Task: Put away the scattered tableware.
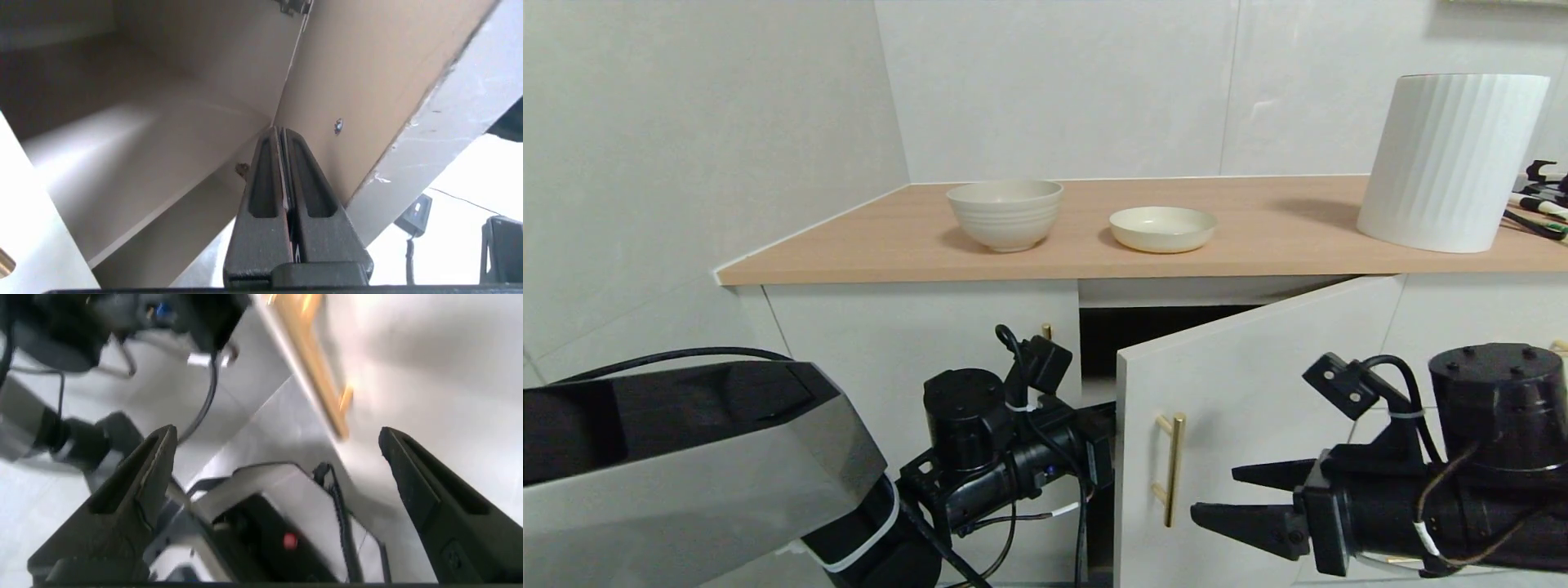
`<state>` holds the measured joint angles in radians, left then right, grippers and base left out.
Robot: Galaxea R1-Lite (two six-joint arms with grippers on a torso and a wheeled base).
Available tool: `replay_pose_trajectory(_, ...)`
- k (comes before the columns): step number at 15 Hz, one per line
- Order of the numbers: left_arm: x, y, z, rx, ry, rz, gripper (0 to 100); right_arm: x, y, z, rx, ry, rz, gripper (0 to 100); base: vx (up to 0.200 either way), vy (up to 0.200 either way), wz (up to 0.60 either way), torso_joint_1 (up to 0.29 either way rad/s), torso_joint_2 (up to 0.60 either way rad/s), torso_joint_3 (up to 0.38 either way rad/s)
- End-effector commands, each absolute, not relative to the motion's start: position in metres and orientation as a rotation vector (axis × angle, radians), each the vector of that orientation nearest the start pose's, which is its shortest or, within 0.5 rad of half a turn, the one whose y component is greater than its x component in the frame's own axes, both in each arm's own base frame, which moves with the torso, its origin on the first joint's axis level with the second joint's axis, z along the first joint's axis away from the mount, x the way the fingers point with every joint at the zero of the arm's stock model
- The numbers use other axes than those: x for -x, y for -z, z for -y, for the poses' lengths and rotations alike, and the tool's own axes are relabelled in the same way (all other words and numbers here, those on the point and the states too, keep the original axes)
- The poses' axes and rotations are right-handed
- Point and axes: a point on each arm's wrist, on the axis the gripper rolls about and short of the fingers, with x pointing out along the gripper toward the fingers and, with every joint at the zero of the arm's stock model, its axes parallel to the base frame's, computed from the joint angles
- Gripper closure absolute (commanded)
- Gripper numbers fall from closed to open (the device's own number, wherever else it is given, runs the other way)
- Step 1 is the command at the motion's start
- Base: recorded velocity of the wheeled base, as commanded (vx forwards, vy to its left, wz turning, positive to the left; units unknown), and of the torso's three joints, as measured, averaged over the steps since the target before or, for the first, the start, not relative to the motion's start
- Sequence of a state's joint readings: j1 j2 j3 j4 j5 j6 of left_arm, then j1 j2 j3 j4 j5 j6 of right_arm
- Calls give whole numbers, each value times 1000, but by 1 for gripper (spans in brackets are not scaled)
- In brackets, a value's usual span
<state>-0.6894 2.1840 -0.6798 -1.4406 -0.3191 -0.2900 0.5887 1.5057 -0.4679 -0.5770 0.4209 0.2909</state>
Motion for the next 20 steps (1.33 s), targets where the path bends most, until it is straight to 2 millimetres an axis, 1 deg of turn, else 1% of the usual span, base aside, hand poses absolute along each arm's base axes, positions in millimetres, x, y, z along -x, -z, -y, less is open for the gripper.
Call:
replay_pose_trajectory(1,-273,-70,234,253,991,-214,100,-161,-145,-119,-221,-919,-598,0,0,0,0,0,0,0)
replay_pose_trajectory(5,-273,-71,235,250,990,-223,100,-158,-148,-117,-222,-911,-580,0,0,0,0,0,0,0)
replay_pose_trajectory(9,-282,-79,245,248,997,-226,100,-157,-148,-116,-220,-914,-575,0,-200,0,0,6,0,1)
replay_pose_trajectory(14,-301,-75,261,234,999,-207,100,-149,-149,-111,-221,-916,-567,0,0,0,0,0,0,0)
replay_pose_trajectory(15,-305,-78,265,235,1002,-195,100,-149,-149,-111,-221,-917,-567,0,0,0,0,0,0,0)
replay_pose_trajectory(20,-308,-85,274,230,1012,-215,100,-148,-149,-110,-221,-918,-562,0,0,0,0,0,0,0)
